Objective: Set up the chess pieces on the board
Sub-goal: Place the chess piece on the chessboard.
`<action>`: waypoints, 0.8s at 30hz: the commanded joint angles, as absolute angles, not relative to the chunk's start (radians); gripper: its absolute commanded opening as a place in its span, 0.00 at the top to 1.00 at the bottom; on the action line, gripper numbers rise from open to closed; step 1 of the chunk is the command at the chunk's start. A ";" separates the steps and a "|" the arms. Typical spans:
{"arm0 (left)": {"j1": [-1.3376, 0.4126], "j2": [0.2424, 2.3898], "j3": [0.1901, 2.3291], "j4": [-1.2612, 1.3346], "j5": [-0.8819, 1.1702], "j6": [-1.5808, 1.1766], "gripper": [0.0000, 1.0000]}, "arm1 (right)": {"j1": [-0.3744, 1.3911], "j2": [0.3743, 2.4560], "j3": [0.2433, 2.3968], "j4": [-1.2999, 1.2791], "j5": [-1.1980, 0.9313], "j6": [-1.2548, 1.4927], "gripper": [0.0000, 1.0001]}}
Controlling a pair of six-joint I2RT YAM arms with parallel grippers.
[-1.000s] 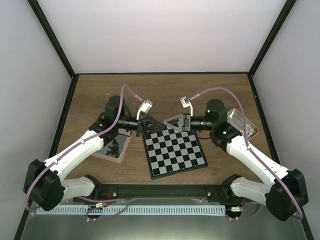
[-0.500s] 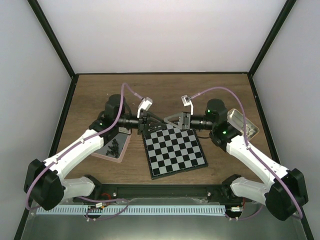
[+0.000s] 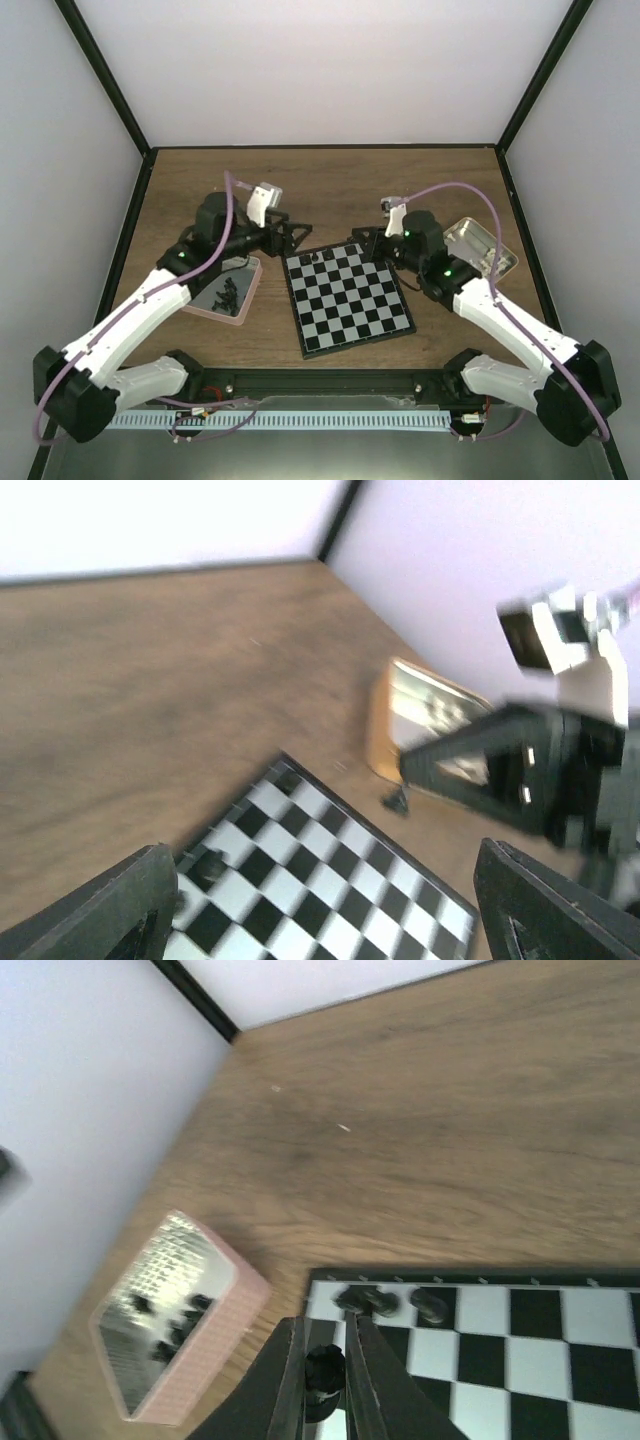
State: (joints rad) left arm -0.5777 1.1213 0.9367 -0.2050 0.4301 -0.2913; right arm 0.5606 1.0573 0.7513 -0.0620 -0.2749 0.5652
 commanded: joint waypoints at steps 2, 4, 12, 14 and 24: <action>-0.574 1.008 0.993 -0.263 0.017 -0.257 0.17 | 0.662 1.108 0.716 -0.099 0.125 0.445 0.99; -0.574 0.975 0.989 -0.257 -0.059 -0.248 0.17 | 0.686 1.147 0.719 -0.107 0.209 0.446 0.99; -0.573 0.860 0.985 -0.254 -0.322 -0.225 0.17 | 0.858 1.357 0.859 -0.095 0.335 0.362 0.99; -0.574 0.827 0.985 -0.245 -0.386 -0.221 0.17 | 0.914 1.423 0.916 -0.094 0.354 0.354 0.99; -0.574 0.732 0.971 -0.233 -0.486 -0.192 0.16 | 1.050 1.758 1.190 -0.103 0.388 0.272 0.99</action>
State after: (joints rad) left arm -0.5758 0.7536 0.9707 -0.2489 -0.4156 -0.2207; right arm 1.0435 1.6779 1.1126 -0.0948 0.3428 0.3279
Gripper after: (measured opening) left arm 0.837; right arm 0.104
